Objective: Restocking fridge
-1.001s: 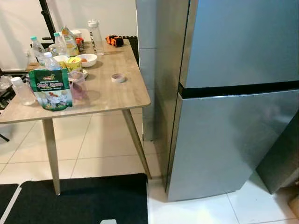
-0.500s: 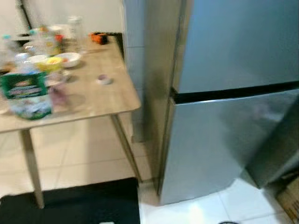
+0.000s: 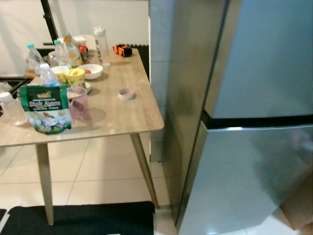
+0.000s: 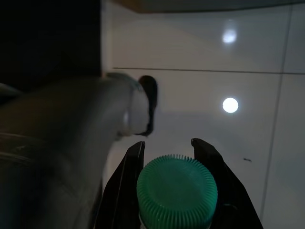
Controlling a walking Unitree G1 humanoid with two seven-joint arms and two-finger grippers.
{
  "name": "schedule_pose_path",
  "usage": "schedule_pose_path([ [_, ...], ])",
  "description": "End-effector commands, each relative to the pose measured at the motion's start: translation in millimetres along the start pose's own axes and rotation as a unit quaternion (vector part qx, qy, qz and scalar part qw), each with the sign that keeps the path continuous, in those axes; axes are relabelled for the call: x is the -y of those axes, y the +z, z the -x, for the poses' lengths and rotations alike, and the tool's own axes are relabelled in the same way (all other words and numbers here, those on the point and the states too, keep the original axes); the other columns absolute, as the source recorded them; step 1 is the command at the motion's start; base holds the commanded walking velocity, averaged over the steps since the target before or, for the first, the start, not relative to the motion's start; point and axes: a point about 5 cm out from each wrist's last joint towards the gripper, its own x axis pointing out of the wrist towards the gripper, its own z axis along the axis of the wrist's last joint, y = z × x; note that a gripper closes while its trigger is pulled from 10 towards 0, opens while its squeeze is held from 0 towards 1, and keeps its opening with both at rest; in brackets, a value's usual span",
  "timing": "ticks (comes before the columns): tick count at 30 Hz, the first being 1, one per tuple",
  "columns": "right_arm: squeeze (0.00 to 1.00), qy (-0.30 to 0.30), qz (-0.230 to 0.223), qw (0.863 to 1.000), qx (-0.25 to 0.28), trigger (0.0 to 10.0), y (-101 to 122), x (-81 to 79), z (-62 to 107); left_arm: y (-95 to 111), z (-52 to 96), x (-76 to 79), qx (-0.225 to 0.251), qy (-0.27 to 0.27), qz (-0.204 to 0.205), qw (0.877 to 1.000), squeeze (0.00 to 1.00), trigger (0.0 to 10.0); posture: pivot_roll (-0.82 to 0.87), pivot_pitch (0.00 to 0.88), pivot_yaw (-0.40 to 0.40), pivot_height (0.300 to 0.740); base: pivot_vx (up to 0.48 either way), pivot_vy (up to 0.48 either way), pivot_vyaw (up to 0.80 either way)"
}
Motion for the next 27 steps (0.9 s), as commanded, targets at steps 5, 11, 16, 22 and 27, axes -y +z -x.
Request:
schedule_pose_path([
  [5, 0.0, -0.004, -0.002, 1.0, -0.003, 10.0, -2.1, 2.4, 1.0, -6.1, 1.6, -2.2, -0.011, 0.003, -0.003, 1.0, 0.0, 10.0, -0.08, 0.0, -0.012, 0.74, 0.0, -0.462, 0.0],
  [11, 0.0, -0.004, -0.003, 1.0, -0.003, 10.0, -2.1, 2.5, 1.1, -6.6, 1.6, -1.8, -0.012, 0.001, -0.004, 1.0, 0.0, 10.0, -0.08, 0.0, -0.012, 0.74, 0.0, -0.461, 0.0],
  [16, 0.0, -0.003, -0.004, 1.0, -0.002, 10.0, -1.9, 2.4, 1.0, -6.2, 1.4, -1.5, -0.011, -0.001, -0.003, 1.0, 0.0, 10.0, -0.08, 0.0, -0.012, 0.74, 0.0, -0.461, 0.0],
  [22, 0.0, -0.005, -0.005, 1.0, -0.004, 10.0, -2.4, 2.8, 1.2, -6.6, 1.4, -1.1, -0.012, -0.001, -0.004, 1.0, 0.0, 10.0, -0.08, 0.0, -0.011, 0.74, 0.0, -0.461, 0.0],
  [27, 0.0, -0.006, -0.005, 1.0, -0.005, 10.0, -2.8, 3.0, 1.3, -7.1, 1.5, -1.1, -0.013, 0.0, -0.003, 1.0, 0.0, 10.0, -0.08, 0.0, -0.011, 0.74, 0.0, -0.461, 0.0],
])
